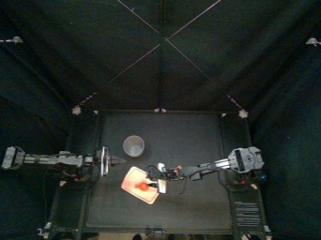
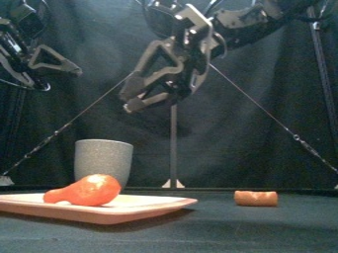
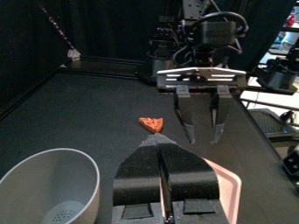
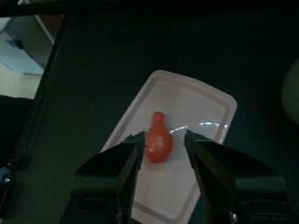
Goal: Pick the drumstick then place it on the pink plate
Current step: Drop drumstick on the pink plate and return to neutral
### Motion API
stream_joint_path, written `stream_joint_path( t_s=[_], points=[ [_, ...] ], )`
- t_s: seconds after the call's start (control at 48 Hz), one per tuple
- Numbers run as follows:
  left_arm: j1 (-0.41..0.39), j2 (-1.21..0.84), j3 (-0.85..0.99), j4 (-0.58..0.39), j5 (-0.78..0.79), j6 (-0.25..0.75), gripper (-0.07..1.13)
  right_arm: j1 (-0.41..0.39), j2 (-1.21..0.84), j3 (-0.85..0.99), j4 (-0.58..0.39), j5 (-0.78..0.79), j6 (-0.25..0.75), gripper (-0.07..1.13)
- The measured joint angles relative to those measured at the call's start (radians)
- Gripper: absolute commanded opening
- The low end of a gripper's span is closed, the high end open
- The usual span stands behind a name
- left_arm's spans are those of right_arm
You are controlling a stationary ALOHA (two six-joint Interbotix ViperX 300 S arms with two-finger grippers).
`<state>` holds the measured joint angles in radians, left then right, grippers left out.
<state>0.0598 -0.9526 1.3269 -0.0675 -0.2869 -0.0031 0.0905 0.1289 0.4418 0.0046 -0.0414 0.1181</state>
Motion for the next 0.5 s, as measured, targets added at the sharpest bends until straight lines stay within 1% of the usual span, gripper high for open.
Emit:
stream_joint_path(
  t_s=[0.188, 0.5],
  points=[
    [0.002, 0.0, 0.0, 0.0, 0.0, 0.0, -0.02, -0.035, -0.123, 0.186, 0.0, -0.196, -0.006, 0.79],
    [0.005, 0.0, 0.0, 0.0, 0.0, 0.0, -0.02, -0.107, -0.298, 0.399, -0.005, -0.434, -0.011, 0.79]
  ],
)
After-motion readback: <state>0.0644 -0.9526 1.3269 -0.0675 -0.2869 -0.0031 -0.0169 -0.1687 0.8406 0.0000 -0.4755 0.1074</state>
